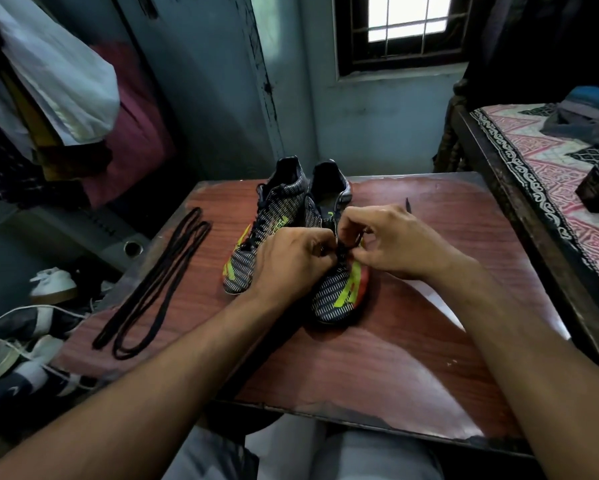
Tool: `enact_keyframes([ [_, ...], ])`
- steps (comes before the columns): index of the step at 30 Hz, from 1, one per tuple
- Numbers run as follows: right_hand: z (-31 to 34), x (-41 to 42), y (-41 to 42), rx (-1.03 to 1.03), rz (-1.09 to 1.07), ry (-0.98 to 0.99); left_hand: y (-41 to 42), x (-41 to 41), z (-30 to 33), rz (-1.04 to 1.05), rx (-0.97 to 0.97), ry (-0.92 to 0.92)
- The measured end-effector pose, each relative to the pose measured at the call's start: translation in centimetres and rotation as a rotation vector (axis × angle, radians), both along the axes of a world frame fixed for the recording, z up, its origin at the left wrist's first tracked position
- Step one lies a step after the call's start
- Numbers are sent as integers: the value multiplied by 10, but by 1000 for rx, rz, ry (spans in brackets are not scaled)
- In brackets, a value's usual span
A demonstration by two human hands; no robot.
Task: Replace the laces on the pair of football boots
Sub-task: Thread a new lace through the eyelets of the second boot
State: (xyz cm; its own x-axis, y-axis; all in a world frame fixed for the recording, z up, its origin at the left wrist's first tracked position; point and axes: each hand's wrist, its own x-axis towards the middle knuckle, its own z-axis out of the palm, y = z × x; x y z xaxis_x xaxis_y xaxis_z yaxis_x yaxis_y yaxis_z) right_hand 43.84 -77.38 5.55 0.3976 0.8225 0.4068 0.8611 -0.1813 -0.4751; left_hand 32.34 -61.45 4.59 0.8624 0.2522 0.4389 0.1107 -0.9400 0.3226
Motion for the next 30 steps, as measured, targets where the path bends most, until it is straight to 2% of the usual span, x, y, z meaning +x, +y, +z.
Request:
enact_keyframes([
  [3, -1, 2, 0, 8, -12, 95, 6, 7, 0, -31, -91, 27],
  [6, -1, 3, -4, 29, -11, 142, 12, 10, -3, -154, -171, 13],
  [15, 5, 4, -6, -70, 18, 61, 4, 10, -17, -229, -268, -82],
  [18, 7, 11, -11, -63, 20, 89, 8, 5, -11, -285, -303, -67],
  [20, 7, 15, -15, -48, 0, 105, 17, 6, 3, -249, -258, -171],
  [22, 5, 18, -19, -17, -13, 119, 34, 17, 17, -78, -265, -246],
  [24, 2, 19, -19, 14, -26, 113, 46, 32, 29, 54, -205, -56],
  [26, -1, 20, -16, 62, -72, 87, 50, 44, 34, 61, -84, 114],
  [28, -5, 18, -12, 118, -125, 46, 47, 46, 38, 37, -45, 127],
  [30, -9, 16, -7, 161, -142, 28, 45, 43, 42, 37, -101, 106],
])
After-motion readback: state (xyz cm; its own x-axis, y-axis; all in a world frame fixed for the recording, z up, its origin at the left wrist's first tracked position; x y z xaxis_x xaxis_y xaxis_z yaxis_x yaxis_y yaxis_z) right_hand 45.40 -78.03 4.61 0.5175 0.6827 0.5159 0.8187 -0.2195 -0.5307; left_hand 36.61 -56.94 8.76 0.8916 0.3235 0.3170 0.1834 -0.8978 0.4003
